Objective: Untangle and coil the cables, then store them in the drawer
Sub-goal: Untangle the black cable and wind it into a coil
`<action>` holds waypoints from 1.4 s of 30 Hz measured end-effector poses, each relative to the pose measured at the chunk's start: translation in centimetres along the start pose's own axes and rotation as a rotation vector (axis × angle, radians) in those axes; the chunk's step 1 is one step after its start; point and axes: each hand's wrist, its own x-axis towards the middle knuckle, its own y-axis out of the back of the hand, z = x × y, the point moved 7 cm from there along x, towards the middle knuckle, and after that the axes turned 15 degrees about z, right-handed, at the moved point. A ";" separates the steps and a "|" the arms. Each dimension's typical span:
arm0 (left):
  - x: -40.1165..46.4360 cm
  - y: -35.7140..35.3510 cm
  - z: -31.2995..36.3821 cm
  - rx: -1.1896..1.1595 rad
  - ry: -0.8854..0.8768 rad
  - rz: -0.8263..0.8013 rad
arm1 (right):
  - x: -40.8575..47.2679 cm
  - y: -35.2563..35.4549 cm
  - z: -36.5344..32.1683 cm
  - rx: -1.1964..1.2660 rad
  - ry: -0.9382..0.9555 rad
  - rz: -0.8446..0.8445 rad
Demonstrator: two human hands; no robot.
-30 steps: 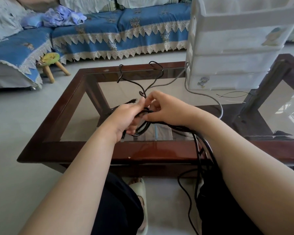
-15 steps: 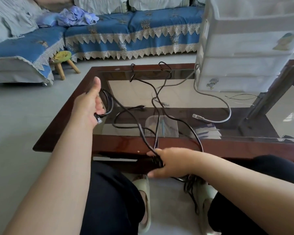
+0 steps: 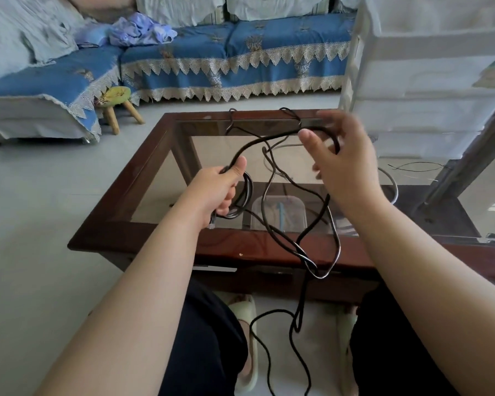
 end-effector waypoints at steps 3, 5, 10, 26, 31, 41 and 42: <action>-0.8 -1.5 -0.1 -0.020 0.029 -0.188 | 0.1 0.1 -2.5 -0.431 0.513 0.137; -1.5 -2.5 0.2 -0.143 0.060 -0.342 | -1.2 -1.8 -3.0 -0.608 0.710 0.056; -1.9 -2.4 1.9 -0.484 0.128 -0.465 | -1.1 -3.8 1.1 -0.343 0.202 -0.339; 0.6 -1.7 2.2 -0.934 0.258 0.026 | -7.1 -6.8 4.1 0.599 -0.922 -0.677; 2.6 0.3 0.7 -1.169 0.342 0.239 | -8.7 -8.0 4.8 0.590 -0.869 -0.648; 3.3 3.6 -1.4 -1.187 0.349 0.476 | -8.7 -7.7 4.5 -0.566 0.138 -0.673; 3.2 3.6 -1.2 -1.135 0.326 0.495 | -8.7 -7.8 4.3 -0.607 0.180 -0.699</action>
